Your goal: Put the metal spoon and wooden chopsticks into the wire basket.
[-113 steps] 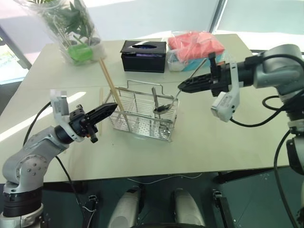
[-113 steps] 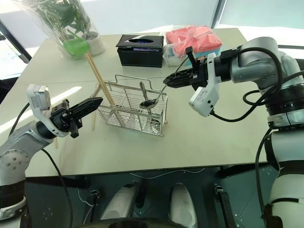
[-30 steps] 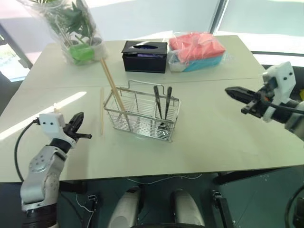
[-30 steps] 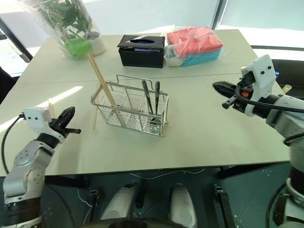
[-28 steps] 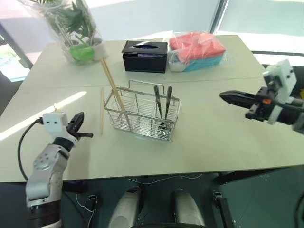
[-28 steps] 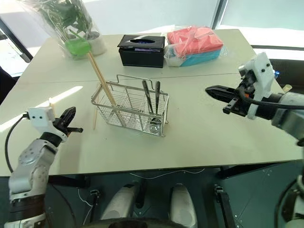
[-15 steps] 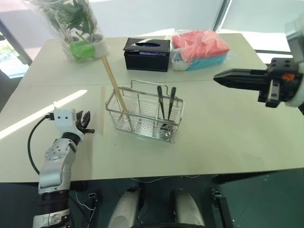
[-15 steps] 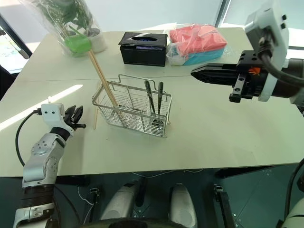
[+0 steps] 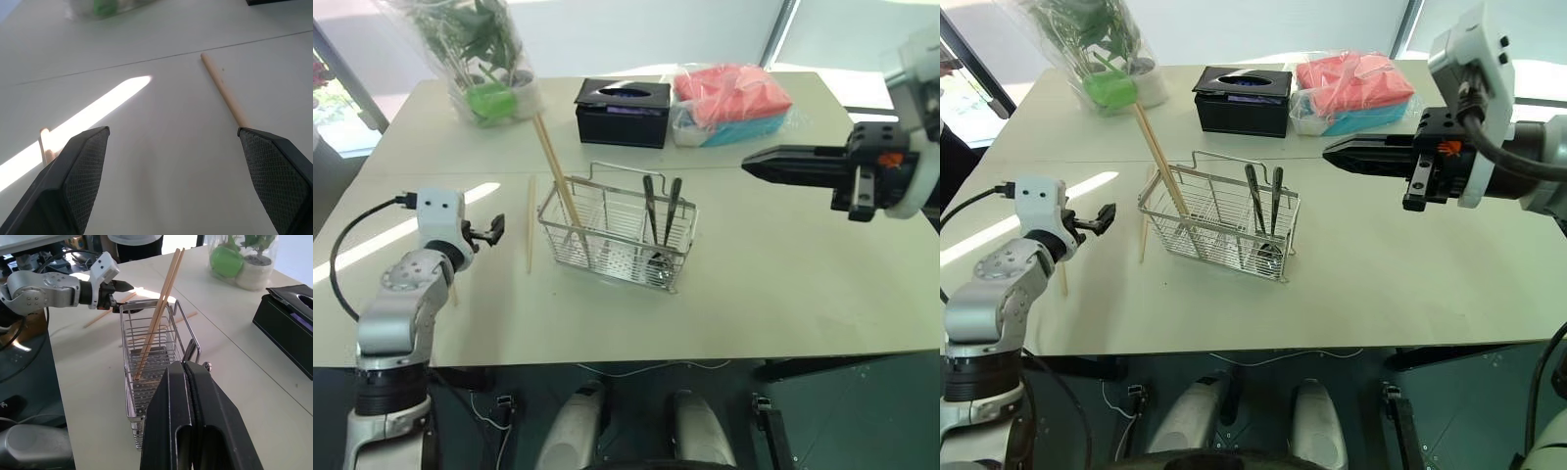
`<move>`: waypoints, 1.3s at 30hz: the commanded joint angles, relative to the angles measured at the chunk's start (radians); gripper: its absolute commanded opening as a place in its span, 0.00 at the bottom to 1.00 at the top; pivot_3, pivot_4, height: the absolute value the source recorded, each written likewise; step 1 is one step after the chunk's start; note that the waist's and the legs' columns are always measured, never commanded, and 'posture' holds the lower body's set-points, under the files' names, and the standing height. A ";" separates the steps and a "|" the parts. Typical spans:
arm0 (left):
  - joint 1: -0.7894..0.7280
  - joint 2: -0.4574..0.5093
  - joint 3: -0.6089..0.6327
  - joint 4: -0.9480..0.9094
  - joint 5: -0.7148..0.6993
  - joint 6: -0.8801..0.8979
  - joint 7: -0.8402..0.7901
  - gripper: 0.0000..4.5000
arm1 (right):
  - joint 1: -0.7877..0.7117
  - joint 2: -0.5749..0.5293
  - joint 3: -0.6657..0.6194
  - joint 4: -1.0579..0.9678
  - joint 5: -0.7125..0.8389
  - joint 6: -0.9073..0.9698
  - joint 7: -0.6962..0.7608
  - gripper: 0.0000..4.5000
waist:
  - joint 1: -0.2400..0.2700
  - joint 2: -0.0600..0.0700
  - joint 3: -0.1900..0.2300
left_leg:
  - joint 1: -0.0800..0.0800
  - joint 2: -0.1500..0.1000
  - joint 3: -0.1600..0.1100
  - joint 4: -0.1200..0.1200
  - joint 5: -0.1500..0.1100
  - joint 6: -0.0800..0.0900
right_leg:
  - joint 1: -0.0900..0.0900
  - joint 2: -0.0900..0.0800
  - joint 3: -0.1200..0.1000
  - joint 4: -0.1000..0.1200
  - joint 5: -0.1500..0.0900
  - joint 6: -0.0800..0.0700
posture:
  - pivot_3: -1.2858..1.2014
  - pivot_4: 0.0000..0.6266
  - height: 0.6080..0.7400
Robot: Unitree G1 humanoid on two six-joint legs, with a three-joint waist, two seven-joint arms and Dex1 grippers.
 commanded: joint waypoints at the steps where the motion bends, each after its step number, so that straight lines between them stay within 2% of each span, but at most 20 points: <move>1: -0.105 0.032 0.012 0.003 -0.056 0.142 -0.043 0.98 | 0.009 0.001 -0.003 0.001 -0.023 -0.045 0.013 0.00 | 0.000 0.000 0.000 | 0.000 0.000 0.000 0.000 0.000 0.000 | 0.000 0.000 0.000 0.000 0.000 0.000 | 0.52 0.24 1.00; 3: -0.152 0.061 -0.028 0.023 -0.041 0.183 -0.061 0.98 | 0.015 0.009 0.001 0.000 -0.026 -0.056 0.015 0.00 | -0.001 0.000 0.000 | 0.000 0.000 0.000 0.000 0.000 0.000 | 0.000 0.001 0.000 0.000 0.000 0.000 | 0.52 0.24 1.00; 8: -0.346 0.042 -0.109 0.145 -0.002 0.379 -0.008 0.98 | 0.025 0.029 0.016 0.006 -0.050 -0.090 0.009 0.00 | -0.001 0.000 0.000 | 0.000 0.000 0.000 0.001 0.000 0.000 | 0.000 0.001 0.000 0.000 0.002 0.003 | 0.52 0.24 1.00; 11: -0.431 0.003 -0.091 0.237 0.011 0.516 0.031 0.98 | 0.028 0.043 0.017 0.003 -0.057 -0.101 -0.001 0.00 | -0.001 -0.001 0.000 | 0.000 -0.001 0.000 0.001 0.001 0.000 | 0.001 0.002 0.000 0.001 0.003 0.005 | 0.52 0.24 1.00; 15: -0.501 -0.033 -0.080 0.327 0.044 0.587 0.071 0.98 | 0.032 0.055 0.015 -0.002 -0.059 -0.107 -0.017 0.00 | -0.004 -0.002 0.001 | 0.000 0.000 0.000 0.002 0.002 0.002 | 0.000 0.002 0.000 0.002 0.004 0.007 | 0.52 0.24 1.00; 21: -0.531 -0.122 -0.020 0.406 0.072 0.610 0.118 0.98 | 0.036 0.059 0.003 -0.015 -0.044 -0.101 -0.037 0.00 | 0.000 -0.002 0.001 | 0.000 -0.001 0.000 0.003 0.002 0.001 | 0.000 0.002 0.000 0.003 0.004 0.008 | 0.52 0.24 1.00; 25: -0.548 -0.209 0.033 0.431 0.108 0.698 0.175 0.98 | 0.028 0.059 0.000 -0.014 -0.029 -0.095 -0.051 0.00 | 0.000 -0.003 0.002 | 0.000 -0.001 0.000 0.005 0.001 -0.001 | 0.001 0.001 0.000 0.003 0.004 0.008 | 0.52 0.24 1.00; 38: -0.599 -0.290 0.113 0.468 0.168 0.705 0.221 0.98 | 0.035 0.062 -0.015 -0.006 -0.012 -0.112 -0.080 0.00 | 0.001 -0.003 0.002 | 0.000 -0.001 0.000 0.010 0.001 -0.001 | 0.003 0.001 0.000 0.003 0.006 0.010 | 0.52 0.24 1.00; 39: -0.601 -0.295 0.123 0.469 0.171 0.708 0.223 0.94 | 0.037 0.062 -0.017 -0.007 -0.010 -0.112 -0.082 0.00 | 0.001 -0.003 0.002 | 0.000 -0.001 0.000 0.010 0.001 -0.001 | 0.003 0.001 0.000 0.003 0.006 0.010 | 0.52 0.24 1.00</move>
